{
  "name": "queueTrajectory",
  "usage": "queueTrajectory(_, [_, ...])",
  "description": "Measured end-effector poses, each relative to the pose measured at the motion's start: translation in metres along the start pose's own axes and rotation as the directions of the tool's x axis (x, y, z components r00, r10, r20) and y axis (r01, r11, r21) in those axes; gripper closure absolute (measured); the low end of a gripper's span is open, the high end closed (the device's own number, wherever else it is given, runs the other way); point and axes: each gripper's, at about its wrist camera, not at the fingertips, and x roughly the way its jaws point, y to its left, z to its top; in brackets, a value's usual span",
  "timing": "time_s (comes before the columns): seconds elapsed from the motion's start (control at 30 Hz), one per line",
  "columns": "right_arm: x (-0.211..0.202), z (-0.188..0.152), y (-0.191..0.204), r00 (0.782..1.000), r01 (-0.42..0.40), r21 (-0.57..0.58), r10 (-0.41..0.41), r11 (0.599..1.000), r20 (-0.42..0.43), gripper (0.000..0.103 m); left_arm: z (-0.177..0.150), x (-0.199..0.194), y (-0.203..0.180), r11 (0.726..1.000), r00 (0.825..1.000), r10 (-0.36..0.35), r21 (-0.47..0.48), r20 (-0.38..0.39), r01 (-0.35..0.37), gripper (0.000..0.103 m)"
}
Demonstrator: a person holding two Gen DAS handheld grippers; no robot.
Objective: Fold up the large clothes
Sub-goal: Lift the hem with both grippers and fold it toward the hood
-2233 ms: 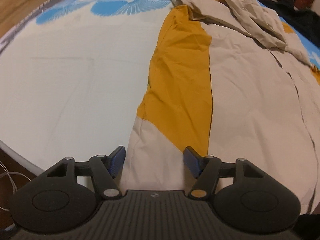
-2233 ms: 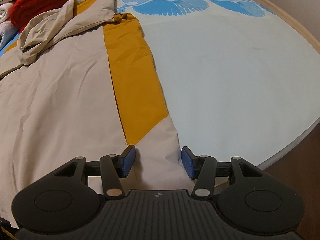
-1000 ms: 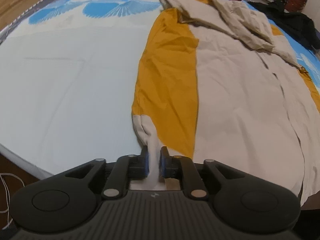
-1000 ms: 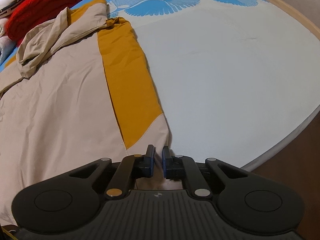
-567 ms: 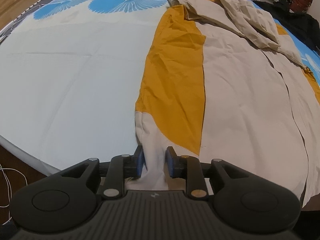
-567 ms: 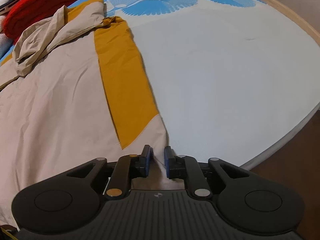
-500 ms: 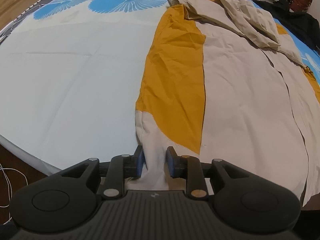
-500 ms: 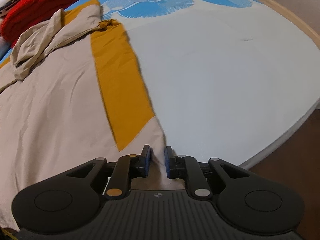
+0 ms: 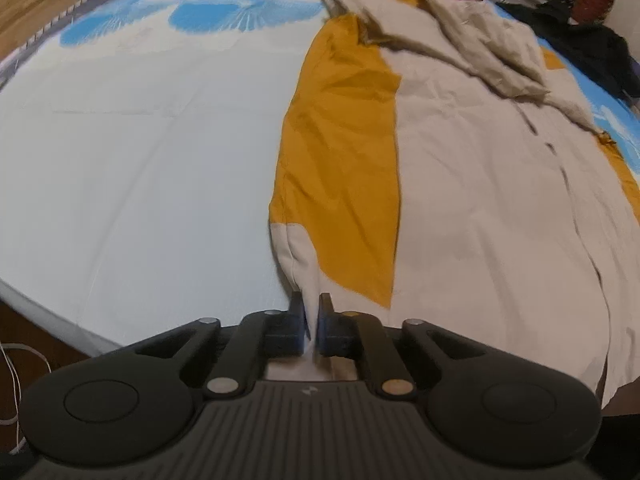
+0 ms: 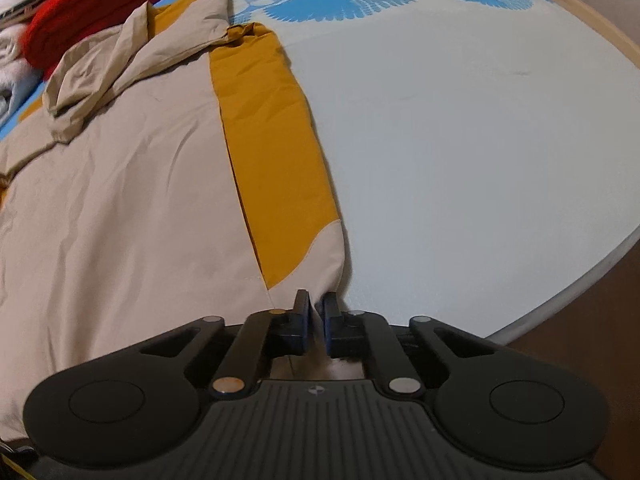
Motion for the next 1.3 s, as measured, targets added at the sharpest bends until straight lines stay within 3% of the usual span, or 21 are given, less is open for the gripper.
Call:
queueTrajectory(0.23, [-0.033, 0.008, -0.001, 0.996, -0.068, 0.011, 0.068, 0.998, 0.062, 0.1, 0.004, -0.046, -0.018, 0.997, 0.992, -0.026, 0.069, 0.126, 0.017, 0.099])
queueTrajectory(0.43, [-0.088, 0.029, 0.008, 0.97, -0.182, -0.024, 0.184, 0.983, 0.156, 0.101, 0.007, -0.104, -0.027, 0.993, 0.957, -0.101, 0.088, 0.272, 0.08, 0.101])
queueTrajectory(0.73, [-0.198, 0.04, 0.002, 0.892, -0.332, -0.068, 0.337, 0.941, 0.301, 0.102, 0.004, -0.206, -0.016, 0.975, 0.884, -0.224, 0.09, 0.41, 0.205, 0.102])
queueTrajectory(0.87, [-0.259, 0.032, -0.012, 0.847, -0.381, -0.064, 0.376, 0.922, 0.376, 0.102, -0.019, -0.259, -0.007, 0.967, 0.876, -0.255, 0.083, 0.41, 0.242, 0.102])
queueTrajectory(1.0, [-0.314, 0.019, -0.028, 0.789, -0.417, -0.074, 0.401, 0.906, 0.466, 0.103, -0.026, -0.304, 0.004, 0.962, 0.854, -0.255, 0.027, 0.453, 0.273, 0.102])
queueTrajectory(1.07, [-0.327, 0.021, -0.035, 0.771, -0.425, -0.079, 0.406, 0.902, 0.491, 0.103, -0.016, -0.307, 0.006, 0.96, 0.848, -0.25, 0.009, 0.466, 0.279, 0.102])
queueTrajectory(1.13, [-0.321, 0.031, -0.037, 0.769, -0.424, -0.069, 0.399, 0.903, 0.499, 0.103, 0.004, -0.295, 0.005, 0.962, 0.847, -0.244, 0.005, 0.472, 0.274, 0.102])
queueTrajectory(1.23, [-0.291, 0.057, -0.037, 0.788, -0.397, -0.033, 0.359, 0.917, 0.5, 0.103, 0.047, -0.247, 0.009, 0.952, 0.861, -0.251, -0.049, 0.442, 0.303, 0.102])
queueTrajectory(1.3, [-0.259, 0.081, -0.036, 0.797, -0.375, 0.005, 0.319, 0.927, 0.512, 0.103, 0.082, -0.196, 0.01, 0.948, 0.889, -0.249, -0.092, 0.384, 0.305, 0.102])
